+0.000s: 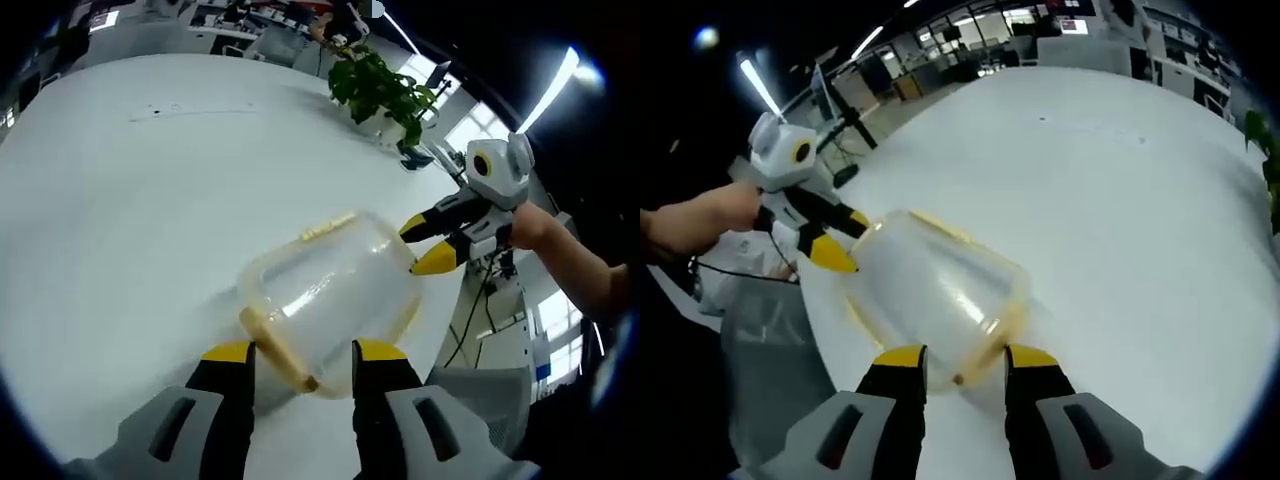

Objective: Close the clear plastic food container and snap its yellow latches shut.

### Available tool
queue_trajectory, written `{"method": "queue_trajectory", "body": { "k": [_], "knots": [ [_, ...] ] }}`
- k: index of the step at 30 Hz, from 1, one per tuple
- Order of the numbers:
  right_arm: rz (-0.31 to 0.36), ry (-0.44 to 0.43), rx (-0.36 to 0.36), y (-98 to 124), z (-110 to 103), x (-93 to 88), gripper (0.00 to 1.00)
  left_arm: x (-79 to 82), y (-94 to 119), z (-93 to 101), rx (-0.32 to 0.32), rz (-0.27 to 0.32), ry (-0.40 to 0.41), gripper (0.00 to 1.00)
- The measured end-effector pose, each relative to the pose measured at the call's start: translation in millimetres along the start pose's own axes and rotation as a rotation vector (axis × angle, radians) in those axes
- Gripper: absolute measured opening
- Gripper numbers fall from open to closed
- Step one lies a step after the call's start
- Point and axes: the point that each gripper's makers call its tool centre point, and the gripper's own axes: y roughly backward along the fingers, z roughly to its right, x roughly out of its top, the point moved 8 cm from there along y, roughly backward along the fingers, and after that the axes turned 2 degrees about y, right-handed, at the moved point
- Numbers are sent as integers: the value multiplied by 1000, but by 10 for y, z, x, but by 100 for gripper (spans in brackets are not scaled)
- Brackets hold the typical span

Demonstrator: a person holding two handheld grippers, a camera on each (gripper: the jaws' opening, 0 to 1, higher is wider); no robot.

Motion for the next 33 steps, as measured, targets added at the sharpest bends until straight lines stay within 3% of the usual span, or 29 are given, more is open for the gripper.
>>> {"method": "queue_trajectory", "body": {
  "k": [3, 19, 25, 26, 27, 30, 31, 32, 33],
  "knots": [
    [0, -35, -8, -5, -17, -4, 27, -4, -1, 1, -4, -12, 7, 35],
    [-53, -13, -8, -17, -28, 35, 25, -11, -13, 8, -6, -10, 5, 32],
    [-34, -40, -4, -19, -4, 23, 23, 3, -17, 0, -8, -24, 4, 31],
    [61, -24, -5, -82, 20, 141, 21, -2, -7, -9, 11, -26, 2, 31],
    [-18, -37, 3, -28, -13, 66, 21, -3, -16, 19, -3, -19, 17, 31],
    [-7, -41, -7, -35, -12, 52, 21, 8, -20, 30, 2, -20, 15, 29],
    [2, -62, -14, -47, 27, 48, 21, -63, 44, 126, -71, -96, 112, 26],
    [-10, -44, -6, -31, 48, 49, 21, 1, 25, 20, -6, -26, 51, 25],
    [-20, -27, -7, -19, 29, 65, 21, 2, 20, 14, -12, -39, 57, 25]
  ]
}}
